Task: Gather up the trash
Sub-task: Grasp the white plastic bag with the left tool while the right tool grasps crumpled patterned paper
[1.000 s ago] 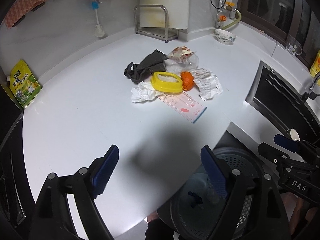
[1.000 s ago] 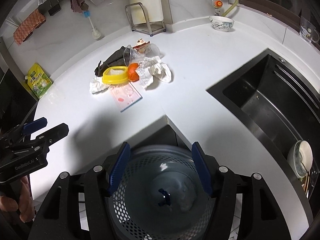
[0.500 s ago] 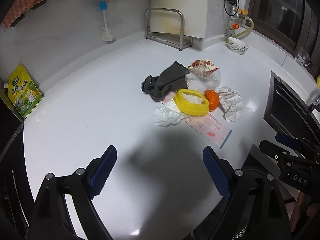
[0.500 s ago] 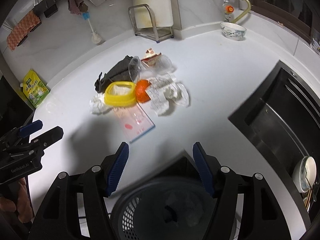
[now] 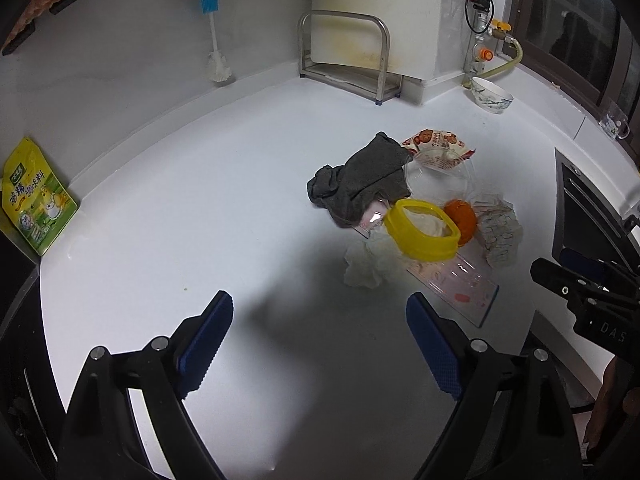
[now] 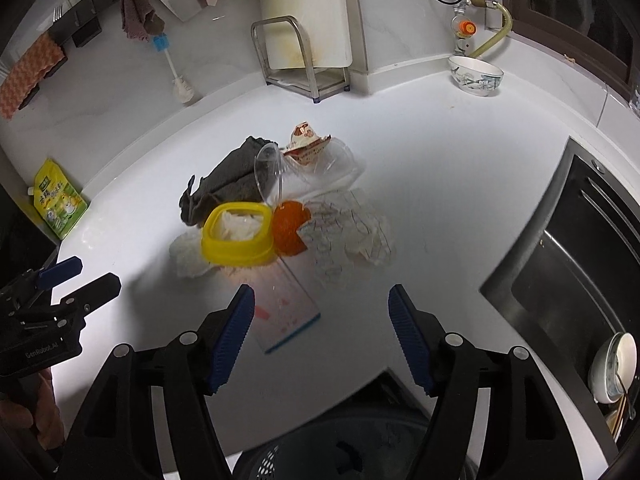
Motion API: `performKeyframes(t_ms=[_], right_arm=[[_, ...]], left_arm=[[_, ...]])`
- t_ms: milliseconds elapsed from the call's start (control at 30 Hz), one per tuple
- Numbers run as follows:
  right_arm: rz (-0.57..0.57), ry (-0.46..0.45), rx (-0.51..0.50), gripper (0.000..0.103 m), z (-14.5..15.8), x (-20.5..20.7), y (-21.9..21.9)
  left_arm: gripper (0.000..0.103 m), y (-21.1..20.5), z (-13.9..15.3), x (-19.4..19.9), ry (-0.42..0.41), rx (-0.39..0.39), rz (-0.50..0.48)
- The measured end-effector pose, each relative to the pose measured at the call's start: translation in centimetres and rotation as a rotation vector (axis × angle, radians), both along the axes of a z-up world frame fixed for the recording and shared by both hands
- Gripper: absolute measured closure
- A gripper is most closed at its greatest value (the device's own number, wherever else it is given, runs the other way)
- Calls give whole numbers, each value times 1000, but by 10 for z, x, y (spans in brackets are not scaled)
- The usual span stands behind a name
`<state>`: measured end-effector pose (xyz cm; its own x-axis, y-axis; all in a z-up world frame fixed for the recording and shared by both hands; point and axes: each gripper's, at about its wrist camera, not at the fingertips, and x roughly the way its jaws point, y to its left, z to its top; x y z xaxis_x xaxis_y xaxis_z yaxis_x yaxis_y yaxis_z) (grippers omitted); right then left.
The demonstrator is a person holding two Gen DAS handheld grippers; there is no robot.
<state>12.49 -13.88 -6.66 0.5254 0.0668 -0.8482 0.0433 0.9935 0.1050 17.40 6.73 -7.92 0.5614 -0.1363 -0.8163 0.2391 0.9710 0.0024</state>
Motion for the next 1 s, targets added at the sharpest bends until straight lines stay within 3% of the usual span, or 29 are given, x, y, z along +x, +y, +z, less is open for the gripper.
performKeyframes(t_ms=[633, 1000], right_arm=[[29, 2, -48, 32, -17, 48, -16], [57, 54, -53, 32, -35, 76, -19]], left_arm=[[15, -17, -28, 32, 53, 1, -60], [15, -27, -34, 44, 71, -3, -81]])
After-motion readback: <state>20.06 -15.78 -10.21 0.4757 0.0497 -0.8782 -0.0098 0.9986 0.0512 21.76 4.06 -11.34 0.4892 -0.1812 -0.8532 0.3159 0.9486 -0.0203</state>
